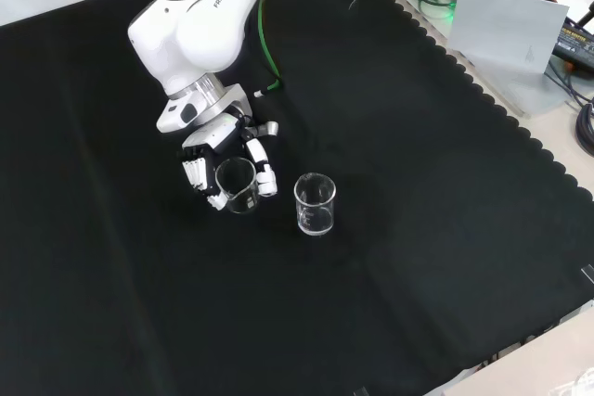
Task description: Place the beaker back on the table.
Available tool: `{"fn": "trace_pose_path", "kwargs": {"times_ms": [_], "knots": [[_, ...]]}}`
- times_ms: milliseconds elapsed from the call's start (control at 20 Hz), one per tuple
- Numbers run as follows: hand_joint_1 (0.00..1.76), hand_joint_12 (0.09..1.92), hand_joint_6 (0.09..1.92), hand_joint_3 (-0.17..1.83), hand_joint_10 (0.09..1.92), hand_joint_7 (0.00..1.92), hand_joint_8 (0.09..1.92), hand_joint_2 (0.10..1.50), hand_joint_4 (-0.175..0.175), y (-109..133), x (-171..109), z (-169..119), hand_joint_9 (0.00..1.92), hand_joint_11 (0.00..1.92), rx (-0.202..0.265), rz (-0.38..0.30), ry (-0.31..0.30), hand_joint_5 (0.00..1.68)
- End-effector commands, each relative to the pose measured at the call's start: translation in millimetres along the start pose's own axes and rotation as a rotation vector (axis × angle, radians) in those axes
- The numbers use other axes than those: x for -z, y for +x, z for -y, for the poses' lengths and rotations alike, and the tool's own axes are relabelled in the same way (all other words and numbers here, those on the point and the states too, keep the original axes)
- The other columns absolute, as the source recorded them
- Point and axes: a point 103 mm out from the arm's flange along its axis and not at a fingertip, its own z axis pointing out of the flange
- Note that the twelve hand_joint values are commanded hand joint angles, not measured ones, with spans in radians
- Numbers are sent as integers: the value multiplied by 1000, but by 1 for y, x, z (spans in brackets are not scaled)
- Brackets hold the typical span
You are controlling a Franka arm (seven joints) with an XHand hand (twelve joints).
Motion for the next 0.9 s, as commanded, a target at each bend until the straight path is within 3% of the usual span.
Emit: {"fn": "trace_pose_path", "kwargs": {"times_ms": [50,150,250,300,400,500,650,900], "knots": [[1315,709,664,662,499,1328,616,643,-175,-2,1,4,1541,1240,3,14,-4,1261],[1309,729,704,597,512,1287,661,691,-175,-3,2,5,1478,1220,4,7,5,1225],[1298,783,755,399,522,1219,718,818,-175,-3,2,6,1379,1198,8,6,16,1160],[1334,832,825,396,519,1240,677,803,-132,-3,3,6,1323,1143,9,6,27,1056],[1278,986,932,605,494,1139,668,627,-54,-1,3,6,1196,903,17,19,47,857],[1232,1152,966,778,479,993,672,509,-25,0,3,6,1063,636,19,25,59,718],[1195,1277,942,864,510,853,677,451,-32,2,4,6,923,424,22,37,78,591],[1165,1316,770,879,576,728,698,423,-64,5,7,8,798,320,22,66,107,435]]}}
